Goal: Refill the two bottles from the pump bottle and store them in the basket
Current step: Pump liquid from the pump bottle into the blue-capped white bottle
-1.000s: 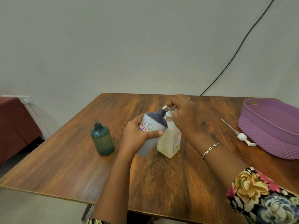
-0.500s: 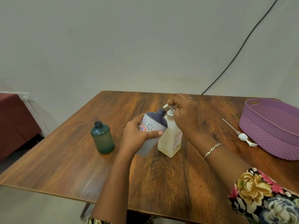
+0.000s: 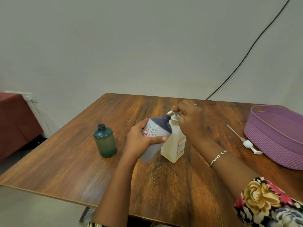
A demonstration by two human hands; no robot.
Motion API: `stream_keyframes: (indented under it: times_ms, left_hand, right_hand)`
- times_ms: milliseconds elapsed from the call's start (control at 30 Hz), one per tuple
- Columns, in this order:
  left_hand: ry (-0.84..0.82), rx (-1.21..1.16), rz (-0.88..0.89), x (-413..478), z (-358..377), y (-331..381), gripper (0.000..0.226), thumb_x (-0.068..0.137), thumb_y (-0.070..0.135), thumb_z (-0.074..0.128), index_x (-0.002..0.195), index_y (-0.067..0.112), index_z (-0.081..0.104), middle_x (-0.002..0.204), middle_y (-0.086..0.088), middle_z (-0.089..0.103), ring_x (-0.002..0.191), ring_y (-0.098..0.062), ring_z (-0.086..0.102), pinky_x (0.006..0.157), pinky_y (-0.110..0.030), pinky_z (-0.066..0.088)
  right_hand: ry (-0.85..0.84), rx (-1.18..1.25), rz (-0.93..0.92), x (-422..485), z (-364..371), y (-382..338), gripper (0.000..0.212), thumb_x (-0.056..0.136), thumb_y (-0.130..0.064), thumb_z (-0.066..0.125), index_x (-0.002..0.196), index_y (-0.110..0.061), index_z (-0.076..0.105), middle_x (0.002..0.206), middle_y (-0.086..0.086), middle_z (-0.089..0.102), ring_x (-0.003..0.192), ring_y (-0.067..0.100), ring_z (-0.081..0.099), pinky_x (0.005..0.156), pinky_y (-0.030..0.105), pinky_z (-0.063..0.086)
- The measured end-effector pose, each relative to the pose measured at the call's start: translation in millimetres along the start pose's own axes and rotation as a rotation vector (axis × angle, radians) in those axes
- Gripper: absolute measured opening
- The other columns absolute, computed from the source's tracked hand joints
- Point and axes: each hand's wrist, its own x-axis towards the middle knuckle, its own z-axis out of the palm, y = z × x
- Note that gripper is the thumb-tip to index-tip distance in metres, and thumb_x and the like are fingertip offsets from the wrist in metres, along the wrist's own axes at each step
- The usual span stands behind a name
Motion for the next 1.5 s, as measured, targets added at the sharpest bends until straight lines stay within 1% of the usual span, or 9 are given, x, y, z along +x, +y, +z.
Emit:
stream_keyframes:
  times_ms: [100,300,433,600,800,1067,1233,1367,1500]
  left_hand:
    - [0.002,-0.015,0.004,1,1,3,0.055,0.063,0.024,0.084,0.107,0.035,0.054,0.099,0.014,0.06,0.091,-0.009,0.058,0.078,-0.033,0.05]
    - [0.007,0.011,0.011,2,-1,8,0.069,0.063,0.026,0.083,0.125,0.021,0.053,0.11,0.003,0.06,0.097,-0.015,0.057,0.081,-0.037,0.051]
    - [-0.01,-0.014,0.023,-1,0,8,0.061,0.064,0.025,0.082,0.117,0.026,0.055,0.101,0.011,0.06,0.092,-0.009,0.057,0.076,-0.029,0.05]
    - [-0.014,-0.049,0.027,-4,0,7,0.049,0.063,0.02,0.083,0.093,0.043,0.052,0.091,0.017,0.061,0.082,-0.001,0.058,0.066,-0.019,0.046]
    - [-0.023,-0.044,0.022,-3,-2,6,0.048,0.065,0.023,0.082,0.097,0.041,0.051,0.096,0.015,0.059,0.089,-0.009,0.058,0.078,-0.032,0.051]
    - [-0.023,-0.072,0.027,-5,0,7,0.046,0.065,0.021,0.082,0.093,0.042,0.053,0.093,0.015,0.061,0.086,-0.007,0.059,0.07,-0.025,0.051]
    - [-0.035,-0.07,0.03,-6,0,8,0.046,0.067,0.02,0.081,0.092,0.043,0.05,0.092,0.018,0.059,0.084,-0.004,0.057,0.068,-0.021,0.048]
    - [-0.039,-0.084,0.022,-6,1,9,0.044,0.067,0.021,0.08,0.092,0.043,0.05,0.092,0.017,0.059,0.085,-0.005,0.058,0.068,-0.022,0.048]
    - [-0.029,-0.097,0.021,-4,3,6,0.045,0.066,0.021,0.081,0.092,0.043,0.052,0.092,0.016,0.061,0.084,-0.006,0.059,0.069,-0.023,0.051]
  right_hand:
    - [-0.019,-0.041,-0.037,-4,1,3,0.034,0.071,-0.012,0.036,0.068,0.0,0.068,0.069,0.011,0.065,0.066,0.028,0.059,0.058,0.04,0.051]
    - [-0.08,-0.008,0.06,11,-8,2,0.021,0.073,-0.004,0.049,0.072,-0.001,0.07,0.072,0.01,0.067,0.069,0.025,0.06,0.064,0.04,0.05]
    - [-0.018,-0.013,0.004,3,-5,-2,0.035,0.076,-0.015,0.038,0.071,0.001,0.069,0.072,0.012,0.067,0.068,0.026,0.06,0.062,0.034,0.049]
    - [0.008,-0.064,-0.033,-6,4,4,0.029,0.074,-0.008,0.039,0.069,0.0,0.067,0.07,0.011,0.065,0.065,0.027,0.059,0.057,0.034,0.049]
    - [-0.027,0.044,0.073,9,-3,1,0.035,0.074,-0.016,0.039,0.071,0.0,0.069,0.071,0.011,0.066,0.068,0.025,0.059,0.062,0.035,0.047]
    - [0.015,-0.041,-0.032,-3,3,4,0.033,0.075,-0.01,0.037,0.066,0.001,0.066,0.068,0.012,0.064,0.064,0.028,0.059,0.055,0.036,0.05]
    - [-0.022,0.021,0.064,3,-4,0,0.036,0.077,-0.017,0.039,0.076,0.001,0.071,0.076,0.011,0.068,0.072,0.024,0.061,0.066,0.033,0.049]
    - [-0.029,0.021,0.091,9,-5,-2,0.025,0.075,-0.008,0.046,0.073,0.0,0.071,0.073,0.01,0.068,0.07,0.025,0.061,0.065,0.037,0.051]
    - [0.008,-0.026,0.014,-3,1,-3,0.035,0.076,-0.014,0.037,0.07,0.001,0.068,0.071,0.011,0.066,0.067,0.027,0.061,0.06,0.033,0.049]
